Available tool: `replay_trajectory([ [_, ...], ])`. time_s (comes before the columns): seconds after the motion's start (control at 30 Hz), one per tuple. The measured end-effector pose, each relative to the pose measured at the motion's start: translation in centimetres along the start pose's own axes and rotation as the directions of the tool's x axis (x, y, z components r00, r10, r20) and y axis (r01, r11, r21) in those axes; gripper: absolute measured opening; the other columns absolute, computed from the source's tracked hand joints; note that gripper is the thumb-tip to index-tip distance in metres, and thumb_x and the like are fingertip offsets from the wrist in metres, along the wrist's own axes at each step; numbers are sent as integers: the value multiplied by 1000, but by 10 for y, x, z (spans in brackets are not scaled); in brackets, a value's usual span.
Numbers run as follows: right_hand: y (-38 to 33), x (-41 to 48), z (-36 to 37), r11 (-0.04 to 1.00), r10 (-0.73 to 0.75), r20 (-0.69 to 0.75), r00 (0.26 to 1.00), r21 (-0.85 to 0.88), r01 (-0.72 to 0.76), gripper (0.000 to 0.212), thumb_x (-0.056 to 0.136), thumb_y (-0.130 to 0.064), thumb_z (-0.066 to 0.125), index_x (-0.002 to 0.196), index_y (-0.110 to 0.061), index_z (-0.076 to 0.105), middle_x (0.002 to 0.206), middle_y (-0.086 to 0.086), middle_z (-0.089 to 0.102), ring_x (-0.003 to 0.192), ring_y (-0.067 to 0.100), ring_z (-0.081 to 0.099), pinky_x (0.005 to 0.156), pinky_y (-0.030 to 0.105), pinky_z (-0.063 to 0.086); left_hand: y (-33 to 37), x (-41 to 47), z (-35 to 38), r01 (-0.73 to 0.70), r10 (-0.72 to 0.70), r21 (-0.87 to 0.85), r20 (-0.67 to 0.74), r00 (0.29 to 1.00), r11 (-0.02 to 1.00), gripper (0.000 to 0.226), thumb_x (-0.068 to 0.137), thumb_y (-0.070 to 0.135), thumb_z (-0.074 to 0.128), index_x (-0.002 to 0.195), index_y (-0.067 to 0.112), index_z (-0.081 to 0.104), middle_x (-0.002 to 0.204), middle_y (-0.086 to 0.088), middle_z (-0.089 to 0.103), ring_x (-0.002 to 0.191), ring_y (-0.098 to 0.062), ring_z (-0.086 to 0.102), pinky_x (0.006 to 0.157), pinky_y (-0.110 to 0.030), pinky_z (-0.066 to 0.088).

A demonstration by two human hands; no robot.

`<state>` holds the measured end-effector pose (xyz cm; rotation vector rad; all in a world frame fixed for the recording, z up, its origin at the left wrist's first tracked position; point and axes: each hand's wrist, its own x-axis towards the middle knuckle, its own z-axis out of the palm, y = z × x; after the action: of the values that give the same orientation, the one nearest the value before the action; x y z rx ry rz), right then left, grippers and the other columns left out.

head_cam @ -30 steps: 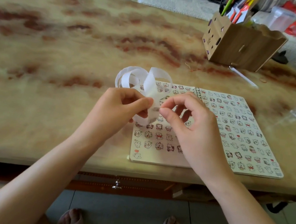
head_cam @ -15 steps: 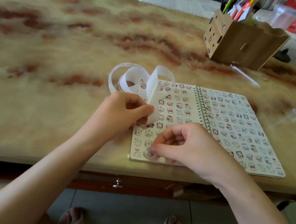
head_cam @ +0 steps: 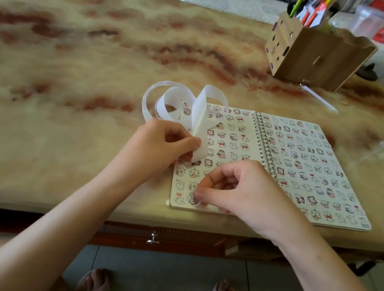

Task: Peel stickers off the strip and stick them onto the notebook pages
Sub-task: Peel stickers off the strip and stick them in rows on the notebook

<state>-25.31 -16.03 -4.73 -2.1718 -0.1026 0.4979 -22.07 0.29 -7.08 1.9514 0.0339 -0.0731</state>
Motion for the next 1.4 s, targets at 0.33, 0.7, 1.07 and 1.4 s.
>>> replay_trajectory([
  [0.33,0,1,3,999,-8,-32,999,-48,6,11,72,-28,80,73,-18,74,71,-2,73,63,15,62,70,43,55,0,-1,0,9,-9,3,-1,1000,1000,20,84,26,65,67,16,67,62,6,70,57,0,58,61,-18,42],
  [0.7,3,0,3,988,-42,-67,997,-149,31,16,71,-31,82,77,-22,70,61,-11,58,53,-1,48,54,17,38,-2,0,1,6,-6,7,4,1000,1000,20,84,26,65,66,18,66,61,8,69,57,1,57,57,-11,43],
  [1.07,6,5,4,987,-63,-93,994,-156,48,31,70,-45,80,84,-26,60,67,-9,55,58,5,48,58,27,40,-1,0,1,10,-10,2,5,1000,1000,20,84,24,66,65,18,66,60,8,69,55,2,56,59,-14,43],
  [1.4,6,5,3,982,-68,-79,995,-181,53,24,74,-37,78,82,-25,59,69,-10,55,61,6,50,61,28,42,-3,1,1,8,-8,7,5,1000,1000,20,84,25,65,66,16,66,60,8,69,56,0,57,58,-13,43],
])
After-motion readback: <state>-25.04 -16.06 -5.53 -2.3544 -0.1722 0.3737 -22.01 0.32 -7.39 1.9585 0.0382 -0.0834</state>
